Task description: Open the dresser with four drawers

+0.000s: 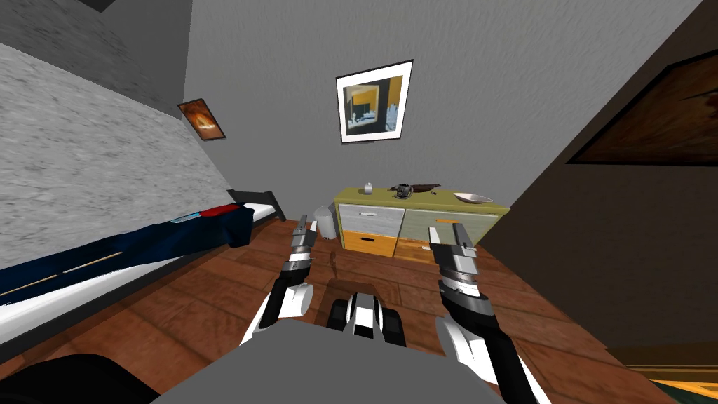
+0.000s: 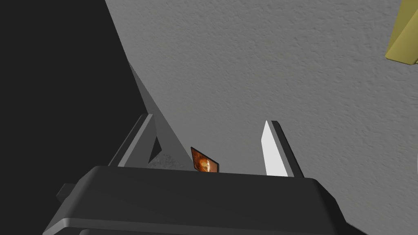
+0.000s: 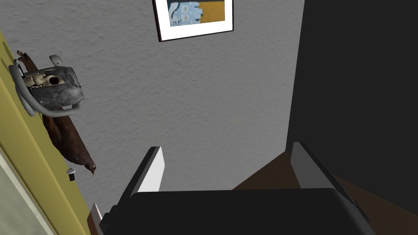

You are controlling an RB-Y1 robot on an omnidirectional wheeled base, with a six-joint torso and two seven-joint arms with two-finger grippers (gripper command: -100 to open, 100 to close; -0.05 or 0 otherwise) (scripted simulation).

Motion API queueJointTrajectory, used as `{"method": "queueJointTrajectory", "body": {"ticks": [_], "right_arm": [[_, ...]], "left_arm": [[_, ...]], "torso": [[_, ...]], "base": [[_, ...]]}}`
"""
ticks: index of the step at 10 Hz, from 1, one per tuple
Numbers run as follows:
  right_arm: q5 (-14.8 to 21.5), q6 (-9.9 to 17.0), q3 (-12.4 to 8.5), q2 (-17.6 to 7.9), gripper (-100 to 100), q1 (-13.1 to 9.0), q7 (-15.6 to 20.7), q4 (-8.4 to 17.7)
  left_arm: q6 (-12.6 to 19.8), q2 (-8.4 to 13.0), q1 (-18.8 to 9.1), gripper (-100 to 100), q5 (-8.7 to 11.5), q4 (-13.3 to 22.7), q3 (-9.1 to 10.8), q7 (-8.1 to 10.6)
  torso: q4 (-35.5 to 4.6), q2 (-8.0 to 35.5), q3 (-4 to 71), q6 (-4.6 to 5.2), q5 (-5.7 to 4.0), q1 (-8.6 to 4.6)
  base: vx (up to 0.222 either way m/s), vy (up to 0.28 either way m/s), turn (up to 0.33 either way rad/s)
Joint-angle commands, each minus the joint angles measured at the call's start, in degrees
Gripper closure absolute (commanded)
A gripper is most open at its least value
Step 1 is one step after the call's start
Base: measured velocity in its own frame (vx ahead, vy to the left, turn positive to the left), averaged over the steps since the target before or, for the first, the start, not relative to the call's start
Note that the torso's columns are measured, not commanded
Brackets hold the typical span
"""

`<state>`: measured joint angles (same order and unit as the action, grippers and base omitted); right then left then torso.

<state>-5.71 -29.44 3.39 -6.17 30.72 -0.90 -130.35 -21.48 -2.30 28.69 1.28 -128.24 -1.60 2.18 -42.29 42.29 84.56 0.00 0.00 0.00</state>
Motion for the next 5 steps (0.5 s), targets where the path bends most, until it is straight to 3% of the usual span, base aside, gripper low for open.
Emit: {"method": "queueJointTrajectory", "body": {"ticks": [1, 5], "right_arm": [[-1.25, -1.11, 1.19, -1.10, -100, 0.00, -4.06, 1.29], [-3.30, -2.85, 2.97, -2.25, -100, -0.24, -10.14, 3.51]], "left_arm": [[0.00, 0.00, 0.00, 0, 0.00, 0.00, 0.00, 0.00], [0.00, 0.00, 0.00, 0, 0.00, 0.00, 0.00, 0.00]], "torso": [[0.00, 0.02, 0.00, 0.00, 0.00, 0.00], [0.01, -0.02, 0.03, 0.00, 0.00, -0.01]], "base": [[0.052, 0.028, -0.008], [0.063, 0.032, -0.007]]}}
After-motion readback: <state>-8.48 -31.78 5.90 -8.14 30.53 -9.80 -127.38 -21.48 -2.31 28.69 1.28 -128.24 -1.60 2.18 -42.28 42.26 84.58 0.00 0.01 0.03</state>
